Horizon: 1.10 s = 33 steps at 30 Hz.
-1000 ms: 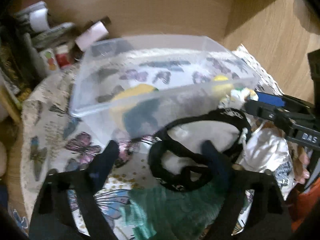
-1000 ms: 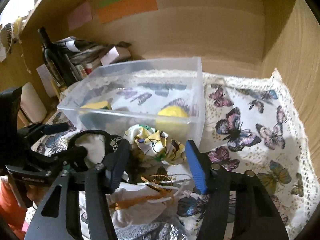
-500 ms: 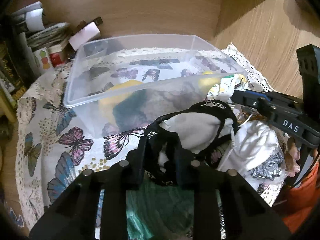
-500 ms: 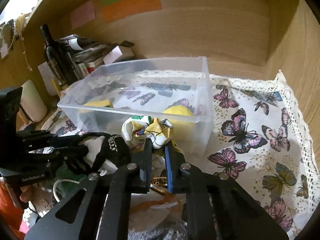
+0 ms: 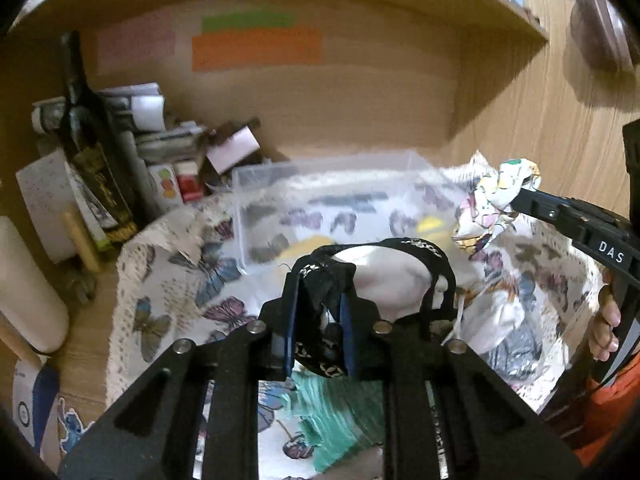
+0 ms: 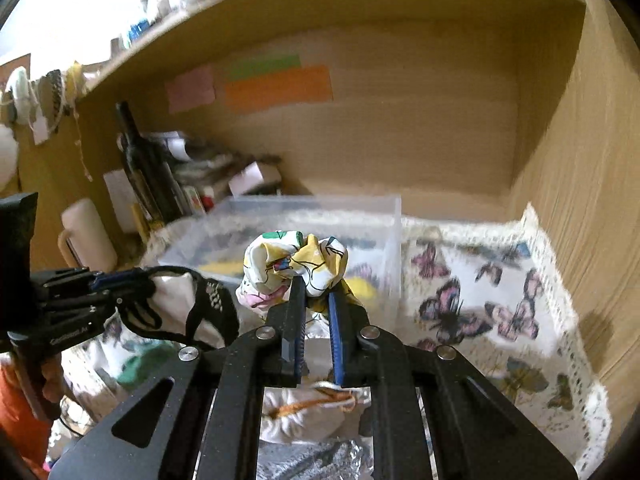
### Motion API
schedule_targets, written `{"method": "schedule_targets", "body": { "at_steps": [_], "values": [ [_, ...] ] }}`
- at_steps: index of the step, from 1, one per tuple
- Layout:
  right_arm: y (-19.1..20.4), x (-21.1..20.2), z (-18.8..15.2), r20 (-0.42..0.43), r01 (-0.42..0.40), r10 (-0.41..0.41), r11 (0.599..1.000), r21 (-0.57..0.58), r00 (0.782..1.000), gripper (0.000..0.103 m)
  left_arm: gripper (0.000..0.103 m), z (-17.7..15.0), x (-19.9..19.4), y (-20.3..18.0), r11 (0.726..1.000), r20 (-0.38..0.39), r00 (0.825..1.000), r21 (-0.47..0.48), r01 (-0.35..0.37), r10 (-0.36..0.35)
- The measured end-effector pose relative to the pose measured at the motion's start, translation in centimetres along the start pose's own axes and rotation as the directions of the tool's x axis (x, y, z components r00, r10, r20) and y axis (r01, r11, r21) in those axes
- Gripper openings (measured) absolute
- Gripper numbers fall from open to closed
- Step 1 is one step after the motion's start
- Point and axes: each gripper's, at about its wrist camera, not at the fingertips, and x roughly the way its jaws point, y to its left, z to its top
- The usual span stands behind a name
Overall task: Organize soft objects
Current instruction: 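Carry the headband into the clear box with the left tool while the right tool drops the patterned cloth in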
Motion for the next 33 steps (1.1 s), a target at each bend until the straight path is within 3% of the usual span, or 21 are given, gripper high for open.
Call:
{"method": "schedule_targets", "body": {
  "at_steps": [7, 16, 25, 33],
  "values": [
    [0.4, -1.5, 2.1, 0.083, 0.006, -0.004, 1.000, -0.017, 0.997, 0.010, 0.018, 2.3, -1.7, 0.6, 1.000, 0.088, 0.996, -0.014, -0.027, 0.028],
    [0.6, -0.4, 4.6, 0.116, 0.039, -0.032, 0.998, -0.055, 0.993, 0.010, 0.018, 5.7, -1.1, 1.8, 0.995, 0.158, 0.983, -0.036, -0.089, 0.093],
    [0.3, 2.3, 6.3, 0.092, 0.053, -0.045, 0.995, -0.084, 0.995, 0.010, 0.018, 7.4, 3.6, 3.4, 0.987, 0.121, 0.981, -0.080, -0.141, 0.150],
    [0.1, 6.6, 5.4, -0.032, 0.030, -0.033, 0.994, -0.110, 0.999, 0.010, 0.018, 6.8, 8.7, 3.8, 0.985, 0.016, 0.989, -0.089, -0.146, 0.148]
  ]
}}
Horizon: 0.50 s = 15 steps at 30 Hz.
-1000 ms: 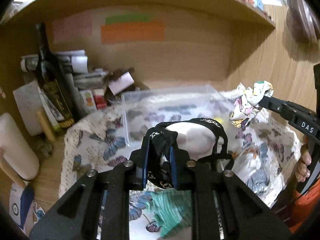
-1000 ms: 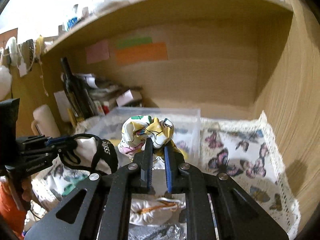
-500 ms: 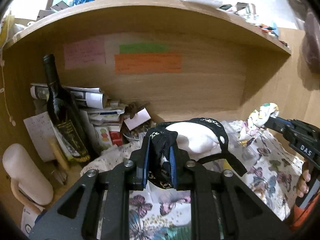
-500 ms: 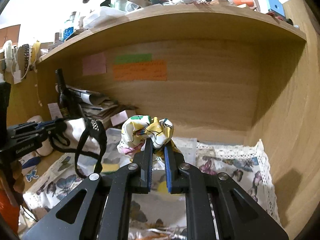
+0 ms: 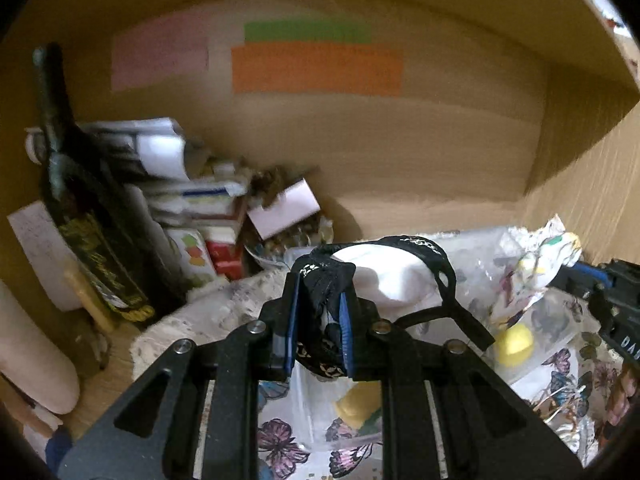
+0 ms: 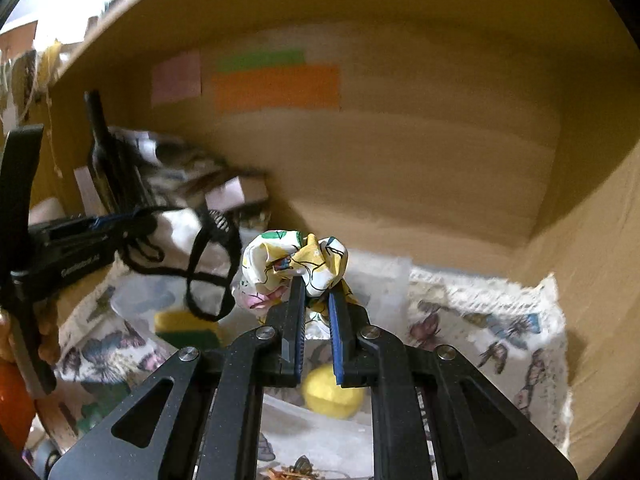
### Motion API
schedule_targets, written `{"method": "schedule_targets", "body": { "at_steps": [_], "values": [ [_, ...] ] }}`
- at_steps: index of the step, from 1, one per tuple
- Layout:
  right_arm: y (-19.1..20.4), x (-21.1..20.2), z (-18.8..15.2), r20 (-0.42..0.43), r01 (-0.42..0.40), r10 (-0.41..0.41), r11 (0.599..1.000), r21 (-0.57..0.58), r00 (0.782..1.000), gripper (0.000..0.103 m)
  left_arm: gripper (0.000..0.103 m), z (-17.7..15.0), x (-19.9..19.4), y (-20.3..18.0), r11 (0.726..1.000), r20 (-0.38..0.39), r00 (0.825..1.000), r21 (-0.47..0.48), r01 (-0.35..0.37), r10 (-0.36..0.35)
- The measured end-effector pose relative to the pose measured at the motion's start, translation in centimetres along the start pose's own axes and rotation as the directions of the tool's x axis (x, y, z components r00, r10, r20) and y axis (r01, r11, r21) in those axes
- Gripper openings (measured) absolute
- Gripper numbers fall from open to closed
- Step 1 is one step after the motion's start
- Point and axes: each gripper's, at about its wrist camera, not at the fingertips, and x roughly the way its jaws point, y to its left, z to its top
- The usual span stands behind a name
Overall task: Organize soft objects
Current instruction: 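Carry the headband into the clear box with the left tool while the right tool drops the patterned cloth in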
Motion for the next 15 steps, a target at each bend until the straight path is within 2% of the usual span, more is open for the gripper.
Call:
{"method": "schedule_targets", "body": {
  "at_steps": [9, 13, 15],
  "values": [
    [0.7, 4.2, -1.7, -0.153, -0.046, 0.040, 0.999, -0.030, 0.987, 0.010, 0.019, -1.6, 3.0, -1.9, 0.997, -0.093, 0.995, 0.065, 0.036, -0.030],
    [0.8, 5.0, -2.1, -0.185, -0.050, 0.041, 0.998, -0.044, 0.982, 0.011, 0.023, -1.9, 3.3, -2.1, 0.997, -0.107, 0.994, 0.069, 0.034, -0.026],
    [0.9, 5.1, -2.2, -0.194, -0.053, 0.044, 0.998, -0.045, 0.980, 0.016, 0.024, -1.9, 2.9, -2.1, 0.998, -0.099, 0.995, 0.063, 0.027, -0.021]
  ]
}}
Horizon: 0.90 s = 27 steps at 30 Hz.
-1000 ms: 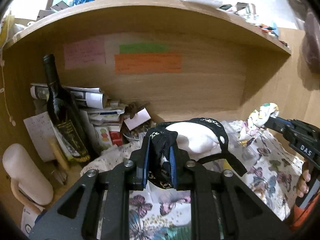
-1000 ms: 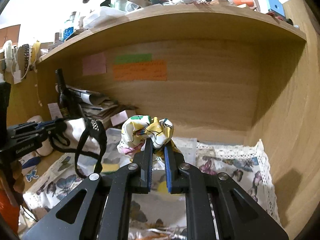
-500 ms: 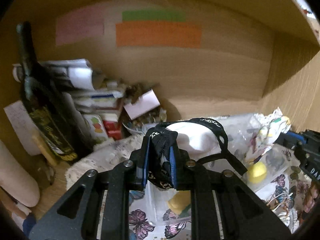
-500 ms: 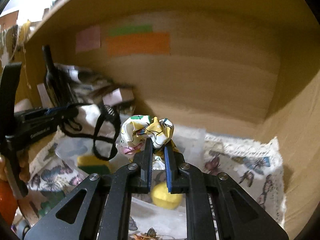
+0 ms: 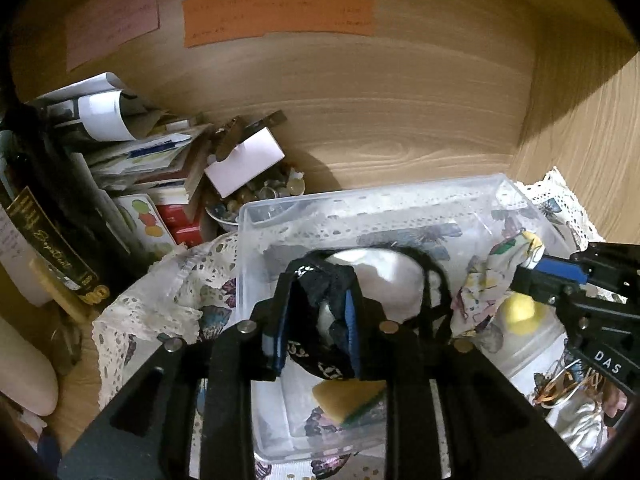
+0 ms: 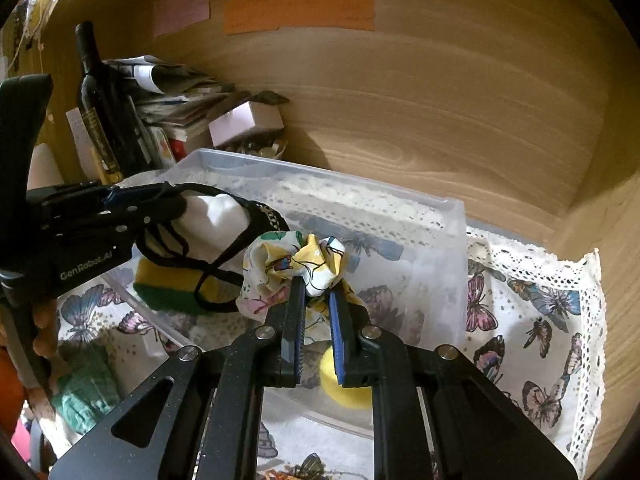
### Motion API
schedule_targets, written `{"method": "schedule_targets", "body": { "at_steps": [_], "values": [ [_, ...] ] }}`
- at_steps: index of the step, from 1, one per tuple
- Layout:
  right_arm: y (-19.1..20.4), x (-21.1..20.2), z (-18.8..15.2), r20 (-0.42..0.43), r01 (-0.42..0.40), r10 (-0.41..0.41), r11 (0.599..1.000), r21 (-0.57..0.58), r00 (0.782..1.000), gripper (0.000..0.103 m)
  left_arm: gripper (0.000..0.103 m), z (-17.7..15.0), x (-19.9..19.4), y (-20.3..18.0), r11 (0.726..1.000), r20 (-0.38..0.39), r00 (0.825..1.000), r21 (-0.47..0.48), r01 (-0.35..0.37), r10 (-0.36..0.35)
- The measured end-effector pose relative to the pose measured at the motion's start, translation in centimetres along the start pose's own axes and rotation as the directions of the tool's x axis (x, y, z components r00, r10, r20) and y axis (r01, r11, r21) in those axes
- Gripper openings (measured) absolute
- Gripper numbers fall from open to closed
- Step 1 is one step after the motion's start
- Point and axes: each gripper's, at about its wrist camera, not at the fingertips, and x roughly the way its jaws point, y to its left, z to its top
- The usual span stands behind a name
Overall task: Organize soft objects
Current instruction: 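Carry the headband into the clear box with the left tool while the right tool drops the patterned cloth in, then grasp the green mesh cloth with the left tool while the right tool grasps the white scrunchie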
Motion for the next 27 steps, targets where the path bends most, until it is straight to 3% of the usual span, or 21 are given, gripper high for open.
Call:
{"method": "schedule_targets", "body": {
  "at_steps": [1, 3, 5, 7, 11, 15, 17, 20, 27],
  "values": [
    [0.0, 0.0, 0.0, -0.002, 0.001, -0.001, 1.000, 0.001, 1.000, 0.020, 0.026, 0.0, -0.2, 0.0, 1.000, 0.003, 1.000, 0.000, 0.005, -0.005],
    [0.0, -0.1, 0.0, -0.004, 0.001, -0.001, 1.000, 0.003, 1.000, 0.038, 0.032, 0.1, -0.7, 0.1, 1.000, 0.009, 1.000, -0.003, 0.019, -0.019],
    [-0.1, -0.3, 0.2, 0.008, 0.003, -0.003, 1.000, 0.010, 1.000, 0.043, 0.039, 0.1, -1.5, 0.0, 1.000, 0.023, 0.999, -0.005, 0.026, -0.026],
    [-0.1, -0.8, 0.3, 0.025, 0.011, -0.012, 1.000, 0.008, 1.000, 0.043, 0.053, 0.1, -2.8, 0.0, 1.000, 0.046, 0.999, -0.007, 0.028, -0.028],
    [-0.3, -2.6, 0.8, 0.074, 0.022, -0.024, 1.000, 0.018, 0.997, 0.061, 0.071, 0.0, -5.7, -0.2, 1.000, 0.113, 0.993, 0.004, 0.024, -0.024],
    [-0.4, -5.4, 0.8, 0.146, 0.044, -0.047, 0.999, 0.024, 0.988, 0.073, 0.101, -0.3, -8.4, -0.2, 1.000, 0.161, 0.987, 0.002, 0.012, -0.012],
    [-0.2, -6.8, 0.6, 0.177, 0.045, -0.050, 0.999, 0.029, 0.983, 0.080, 0.103, -0.8, -9.5, 0.0, 1.000, 0.178, 0.984, -0.012, 0.000, 0.002],
    [0.2, -8.8, -0.1, 0.224, 0.046, -0.052, 0.998, 0.032, 0.973, 0.081, 0.103, -1.7, -10.4, 0.0, 1.000, 0.180, 0.983, -0.007, -0.018, 0.019],
    [1.2, -11.2, -2.4, 0.257, 0.039, -0.048, 0.998, 0.041, 0.965, 0.085, 0.103, -5.4, -11.0, 0.1, 0.999, 0.114, 0.993, -0.013, -0.031, 0.032]
  ]
}}
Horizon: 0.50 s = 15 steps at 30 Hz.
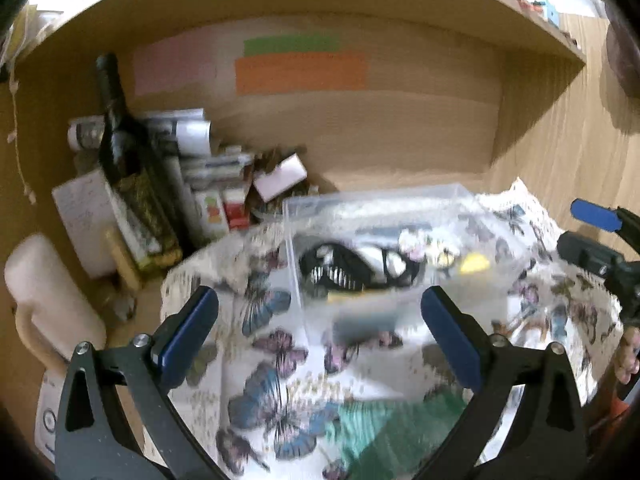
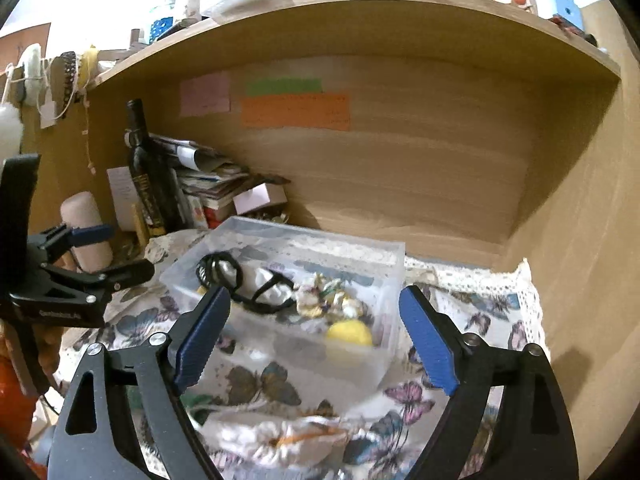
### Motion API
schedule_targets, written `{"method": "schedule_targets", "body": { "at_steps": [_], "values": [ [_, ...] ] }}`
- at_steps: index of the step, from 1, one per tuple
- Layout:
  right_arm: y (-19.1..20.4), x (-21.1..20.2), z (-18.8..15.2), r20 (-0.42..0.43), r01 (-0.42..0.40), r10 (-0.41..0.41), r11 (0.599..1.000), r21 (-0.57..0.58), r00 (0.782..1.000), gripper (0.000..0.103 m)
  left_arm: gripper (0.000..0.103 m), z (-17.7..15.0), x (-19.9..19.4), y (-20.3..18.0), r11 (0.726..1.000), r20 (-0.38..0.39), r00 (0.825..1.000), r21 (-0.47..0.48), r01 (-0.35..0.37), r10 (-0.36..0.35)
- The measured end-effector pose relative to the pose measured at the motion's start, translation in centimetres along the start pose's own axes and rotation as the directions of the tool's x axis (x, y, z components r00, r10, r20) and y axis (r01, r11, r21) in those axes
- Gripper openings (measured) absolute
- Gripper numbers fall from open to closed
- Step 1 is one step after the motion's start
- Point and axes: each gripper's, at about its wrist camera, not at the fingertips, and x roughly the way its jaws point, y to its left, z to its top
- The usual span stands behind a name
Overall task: Organize soft objects
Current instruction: 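Grasp the green mesh cloth with the left tool while the right tool grasps the white scrunchie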
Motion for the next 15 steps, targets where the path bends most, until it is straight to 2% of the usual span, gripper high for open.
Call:
{"method": "schedule_targets", "body": {
  "at_steps": [7, 12, 15],
  "values": [
    [0.8, -1.1, -2.9, -0.044, 0.001, 0.000, 1.000, 0.016, 0.999, 0.085, 0.103, -4.1, 0.8, -0.4, 0.999, -0.109, 0.994, -0.022, 0.026, -0.028],
    [1.3, -1.0, -5.1, -0.098, -0.016, 0.021, 0.999, 0.051, 0.995, 0.085, 0.103, -6.4, 1.7, -1.2, 0.997, -0.185, 0.980, -0.043, 0.068, -0.075],
    [1.6, -0.7, -6.2, -0.129, -0.019, 0.027, 0.998, 0.065, 0.991, 0.085, 0.103, -7.7, 2.1, -2.1, 0.996, -0.216, 0.972, -0.021, 0.084, -0.086]
  ]
}}
